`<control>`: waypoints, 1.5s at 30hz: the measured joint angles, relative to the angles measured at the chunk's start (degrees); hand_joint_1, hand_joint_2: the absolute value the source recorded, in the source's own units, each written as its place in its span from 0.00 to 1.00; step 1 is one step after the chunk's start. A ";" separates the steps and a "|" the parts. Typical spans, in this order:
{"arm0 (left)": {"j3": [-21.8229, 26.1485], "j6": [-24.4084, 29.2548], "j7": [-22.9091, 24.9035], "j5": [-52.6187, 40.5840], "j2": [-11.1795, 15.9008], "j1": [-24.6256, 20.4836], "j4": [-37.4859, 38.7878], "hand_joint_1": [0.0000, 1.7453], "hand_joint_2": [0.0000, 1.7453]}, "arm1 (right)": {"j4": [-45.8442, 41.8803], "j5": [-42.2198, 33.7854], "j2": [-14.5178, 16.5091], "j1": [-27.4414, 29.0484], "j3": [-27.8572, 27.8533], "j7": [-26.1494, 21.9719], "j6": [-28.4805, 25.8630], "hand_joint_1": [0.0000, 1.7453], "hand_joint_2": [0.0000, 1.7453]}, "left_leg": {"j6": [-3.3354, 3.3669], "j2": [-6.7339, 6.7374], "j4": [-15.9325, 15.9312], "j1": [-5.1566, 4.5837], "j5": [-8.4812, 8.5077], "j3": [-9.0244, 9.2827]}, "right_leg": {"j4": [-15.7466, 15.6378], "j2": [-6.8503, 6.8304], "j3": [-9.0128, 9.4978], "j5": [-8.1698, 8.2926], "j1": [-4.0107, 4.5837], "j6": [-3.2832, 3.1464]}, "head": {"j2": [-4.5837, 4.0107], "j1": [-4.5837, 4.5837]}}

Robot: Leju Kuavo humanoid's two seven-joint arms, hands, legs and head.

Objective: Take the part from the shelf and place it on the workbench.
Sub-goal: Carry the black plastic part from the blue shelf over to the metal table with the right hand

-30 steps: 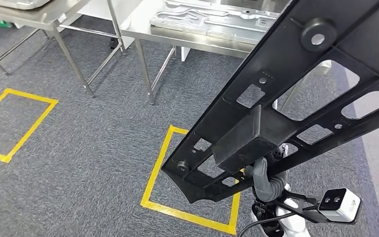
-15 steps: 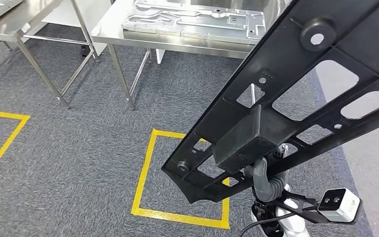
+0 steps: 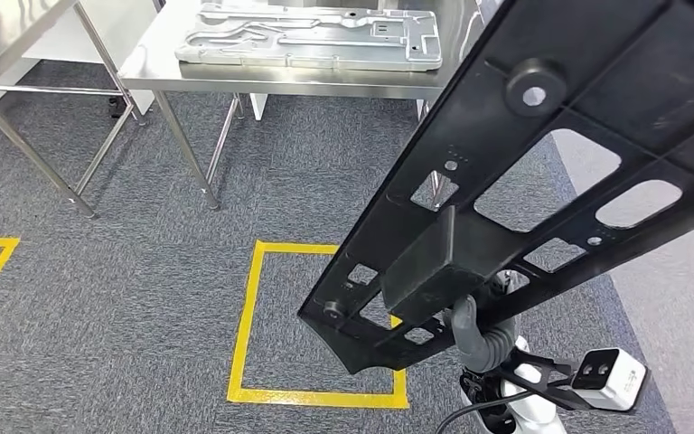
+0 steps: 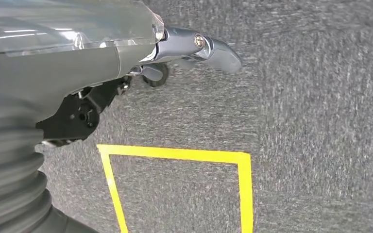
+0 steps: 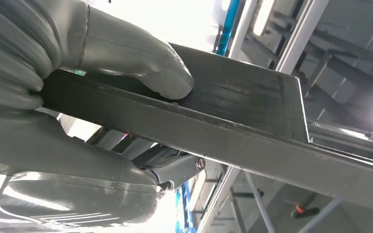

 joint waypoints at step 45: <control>0.55 -0.31 0.01 0.00 0.25 0.70 0.17 0.00 1.00 | 1.98 -0.90 -1.68 -1.38 3.41 -0.54 -3.87 1.00 1.00 | 1.47 -2.99 -0.09 -0.20 1.31 -1.30 | 0.36 1.49 1.18 -1.42 0.27 0.66 | 0.00 -0.01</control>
